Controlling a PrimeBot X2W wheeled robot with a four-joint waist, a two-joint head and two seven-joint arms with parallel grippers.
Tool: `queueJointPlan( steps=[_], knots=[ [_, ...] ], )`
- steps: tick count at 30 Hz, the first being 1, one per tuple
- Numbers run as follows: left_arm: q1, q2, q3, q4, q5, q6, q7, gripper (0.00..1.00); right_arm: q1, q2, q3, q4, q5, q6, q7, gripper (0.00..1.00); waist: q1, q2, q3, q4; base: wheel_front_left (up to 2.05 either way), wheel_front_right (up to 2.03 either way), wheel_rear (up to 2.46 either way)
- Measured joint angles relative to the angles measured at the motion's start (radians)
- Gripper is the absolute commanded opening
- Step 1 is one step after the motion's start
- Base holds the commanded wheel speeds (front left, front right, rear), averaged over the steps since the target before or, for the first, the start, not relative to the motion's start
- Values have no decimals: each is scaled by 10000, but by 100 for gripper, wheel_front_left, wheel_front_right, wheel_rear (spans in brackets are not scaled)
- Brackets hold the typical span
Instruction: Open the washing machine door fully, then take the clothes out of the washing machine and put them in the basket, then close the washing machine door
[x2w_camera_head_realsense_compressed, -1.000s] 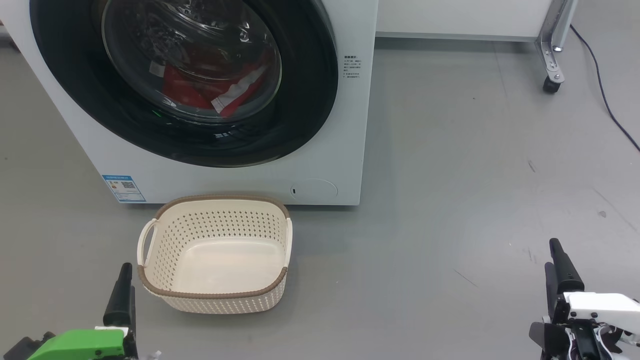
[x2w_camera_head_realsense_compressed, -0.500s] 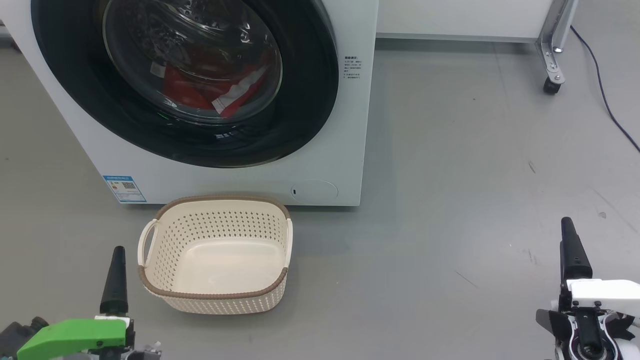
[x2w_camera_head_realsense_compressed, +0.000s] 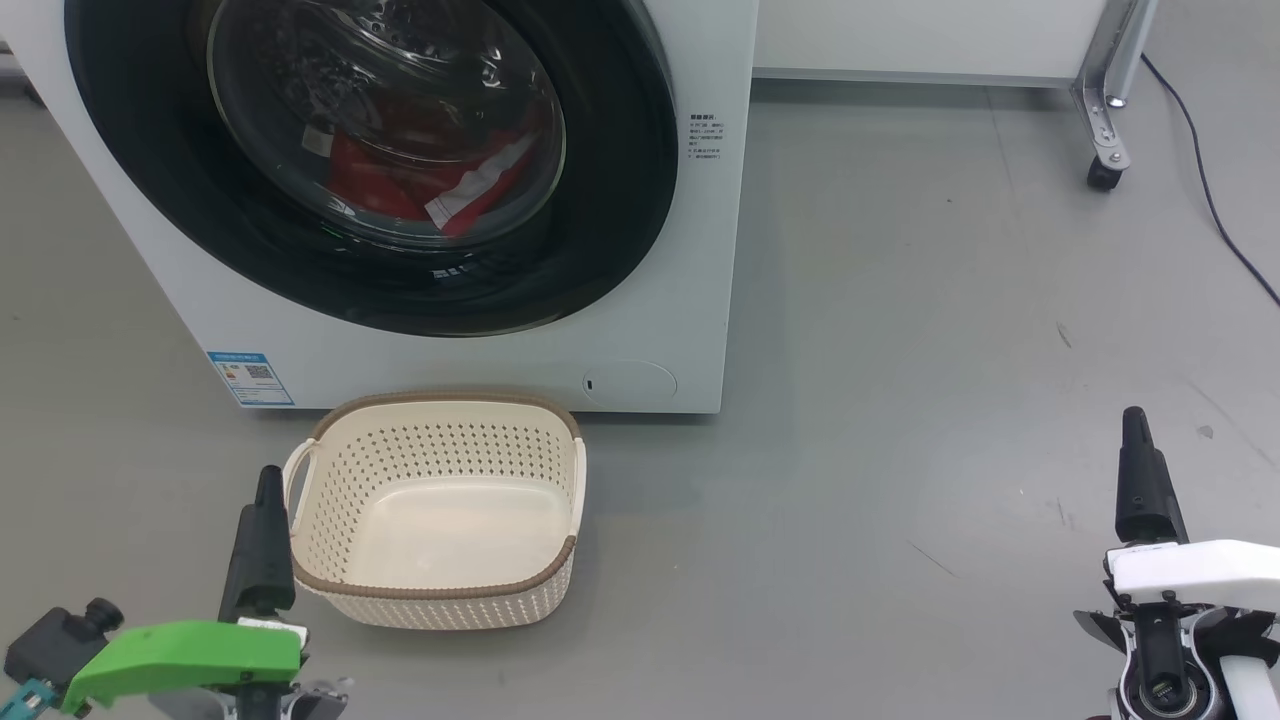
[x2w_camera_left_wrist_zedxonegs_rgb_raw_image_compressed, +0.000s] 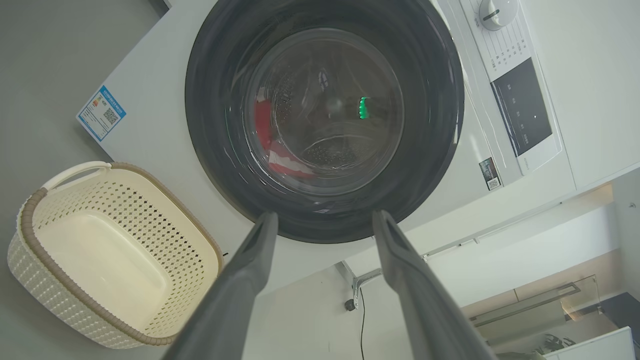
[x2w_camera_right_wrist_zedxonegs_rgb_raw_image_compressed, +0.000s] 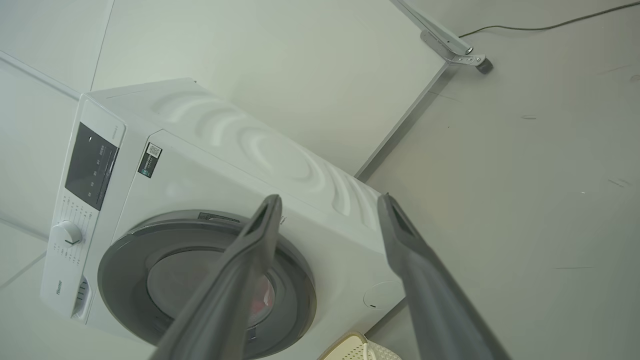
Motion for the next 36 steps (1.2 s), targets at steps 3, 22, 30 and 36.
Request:
queueJointPlan(
  steps=[3, 22, 30, 36],
  knots=[
    [1, 13, -219, -88, 802, 0, -92, 100, 14, -104, 155, -56, -596, -94, -96, 100, 0, 1, -2, -1, 0, 0, 0],
    [15, 198, -1519, -125, 5540, 284, -711, 100, 122, -571, 1340, -136, -4052, -546, -698, 100, 0, 0, -26, 47, 0, 0, 0],
    [53, 257, -1902, 157, 7198, 819, -1003, 100, 146, -844, 1879, -125, -5607, -876, -796, 100, 0, 0, -36, 56, 0, 0, 0],
    [53, 257, -2167, 163, 8370, 1122, -1212, 100, 191, -1035, 2297, -81, -6723, -1068, -869, 100, 0, 0, -26, 57, 0, 0, 0]
  ],
)
